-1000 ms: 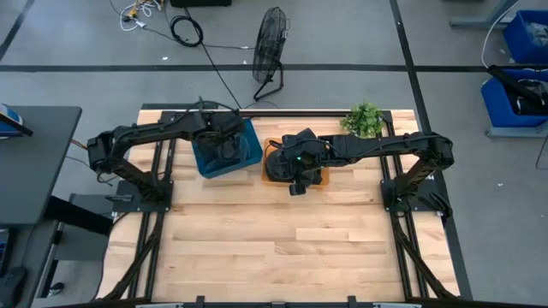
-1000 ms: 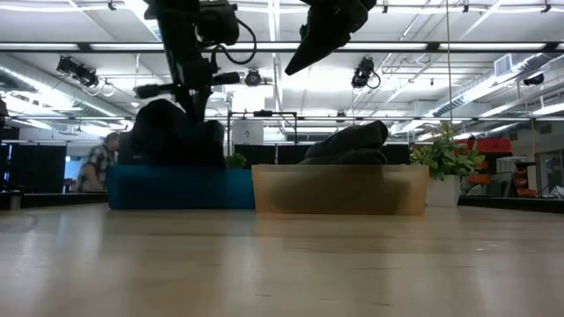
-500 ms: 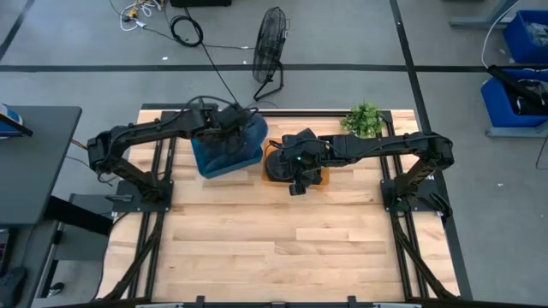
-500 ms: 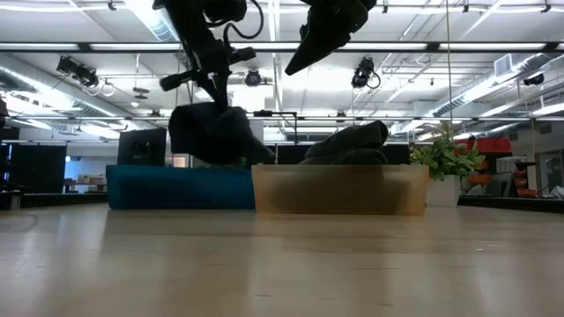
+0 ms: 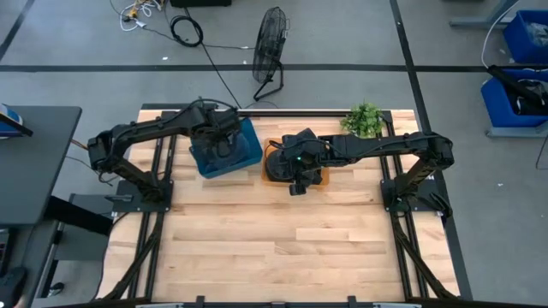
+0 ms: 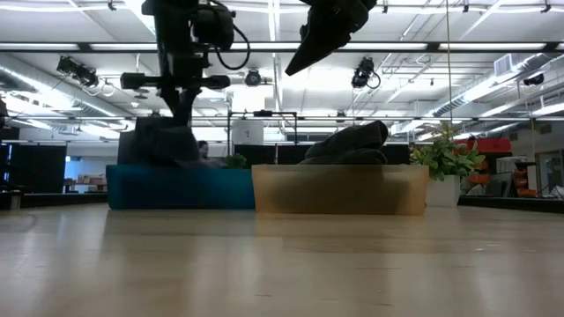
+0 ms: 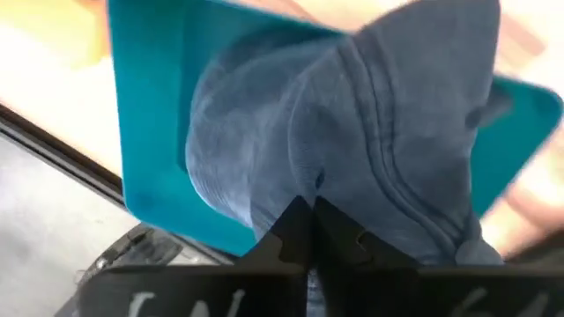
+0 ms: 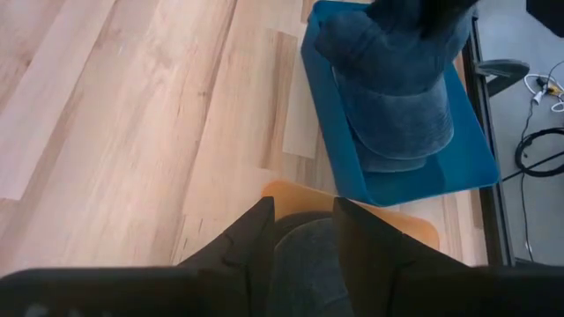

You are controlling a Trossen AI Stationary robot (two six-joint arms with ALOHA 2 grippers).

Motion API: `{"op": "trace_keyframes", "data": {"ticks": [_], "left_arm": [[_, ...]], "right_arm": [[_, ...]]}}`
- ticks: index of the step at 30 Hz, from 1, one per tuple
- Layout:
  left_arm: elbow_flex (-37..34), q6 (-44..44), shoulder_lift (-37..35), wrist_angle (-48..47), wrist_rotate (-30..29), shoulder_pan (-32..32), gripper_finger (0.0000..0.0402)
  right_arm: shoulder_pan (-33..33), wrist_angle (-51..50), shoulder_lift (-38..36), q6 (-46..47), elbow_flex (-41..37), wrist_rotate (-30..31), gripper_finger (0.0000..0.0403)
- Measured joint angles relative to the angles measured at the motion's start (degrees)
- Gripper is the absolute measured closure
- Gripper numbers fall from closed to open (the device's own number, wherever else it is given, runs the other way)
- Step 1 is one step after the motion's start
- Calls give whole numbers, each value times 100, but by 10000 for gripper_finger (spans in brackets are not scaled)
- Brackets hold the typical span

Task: Pick & Place hat
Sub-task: Put the blue cap into the blue bin

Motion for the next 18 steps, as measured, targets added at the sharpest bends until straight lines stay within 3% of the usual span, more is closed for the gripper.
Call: {"op": "trace_keyframes", "data": {"ticks": [10,18], "left_arm": [[-320,-1503,0,1405,132,15,364],[-320,-1976,0,1526,119,12,300]], "right_arm": [[0,3,0,0,0,0,282],[0,8,0,-35,0,2,282]]}}
